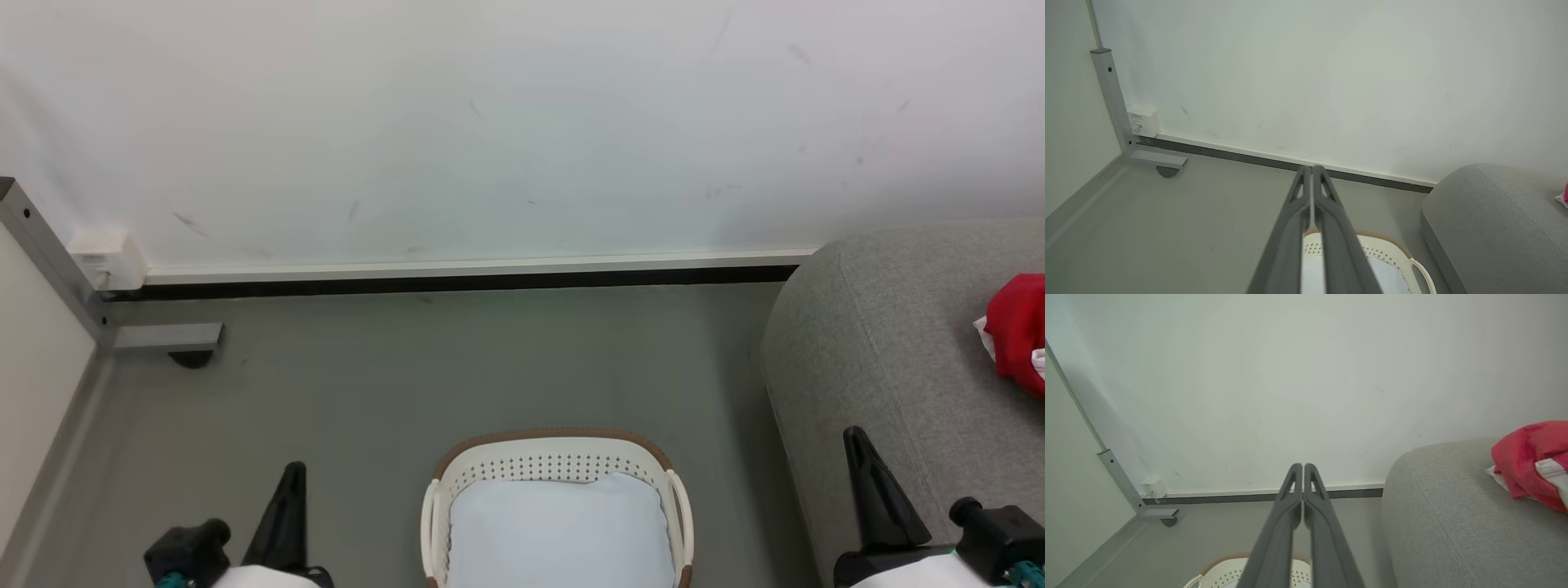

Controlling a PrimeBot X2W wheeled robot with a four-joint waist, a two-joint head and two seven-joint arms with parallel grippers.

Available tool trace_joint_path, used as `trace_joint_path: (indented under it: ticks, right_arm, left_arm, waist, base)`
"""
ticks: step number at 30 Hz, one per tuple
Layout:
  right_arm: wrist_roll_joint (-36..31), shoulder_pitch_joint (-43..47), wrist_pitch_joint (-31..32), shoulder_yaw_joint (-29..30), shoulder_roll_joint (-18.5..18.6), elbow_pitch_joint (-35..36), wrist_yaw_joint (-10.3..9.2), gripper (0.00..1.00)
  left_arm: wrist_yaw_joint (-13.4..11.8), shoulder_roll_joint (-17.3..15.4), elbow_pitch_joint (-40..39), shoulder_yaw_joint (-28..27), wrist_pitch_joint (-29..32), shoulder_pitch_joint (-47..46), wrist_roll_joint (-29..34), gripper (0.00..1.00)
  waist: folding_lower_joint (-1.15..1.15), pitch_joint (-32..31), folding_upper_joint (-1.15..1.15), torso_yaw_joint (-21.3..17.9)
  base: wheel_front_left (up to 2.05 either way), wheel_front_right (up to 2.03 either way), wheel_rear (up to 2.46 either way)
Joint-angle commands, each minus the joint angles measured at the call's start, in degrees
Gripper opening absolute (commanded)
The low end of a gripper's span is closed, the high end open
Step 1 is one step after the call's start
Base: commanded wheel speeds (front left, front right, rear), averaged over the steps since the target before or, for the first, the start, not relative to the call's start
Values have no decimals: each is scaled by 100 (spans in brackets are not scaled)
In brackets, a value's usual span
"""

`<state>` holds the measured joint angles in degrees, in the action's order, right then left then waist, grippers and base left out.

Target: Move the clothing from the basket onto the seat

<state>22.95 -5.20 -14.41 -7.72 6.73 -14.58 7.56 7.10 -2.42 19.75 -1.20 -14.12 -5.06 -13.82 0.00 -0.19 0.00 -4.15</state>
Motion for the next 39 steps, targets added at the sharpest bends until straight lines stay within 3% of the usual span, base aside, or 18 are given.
trace_joint_path:
  ticks: [1, 17, 39]
  right_arm:
    - [246, -100, 46, 59, -2, 98, 0, 0]
    - [1698, -114, 465, 329, -56, 91, -2, 0]
    - [3291, -122, 933, 636, -137, 93, -5, 0]
  left_arm:
    - [2, -23, -68, -64, 70, -139, -275, 0]
    - [11, -31, -230, -126, 462, -98, -1911, 0]
    - [23, -41, -349, -248, 941, -113, -3698, 0]
  waist:
    - [0, -1, 0, 5]
    - [0, 4, 0, 59]
    - [0, 11, 0, 133]
  base:
    - [0, 0, 0]
    - [0, 0, 0]
    - [0, 0, 0]
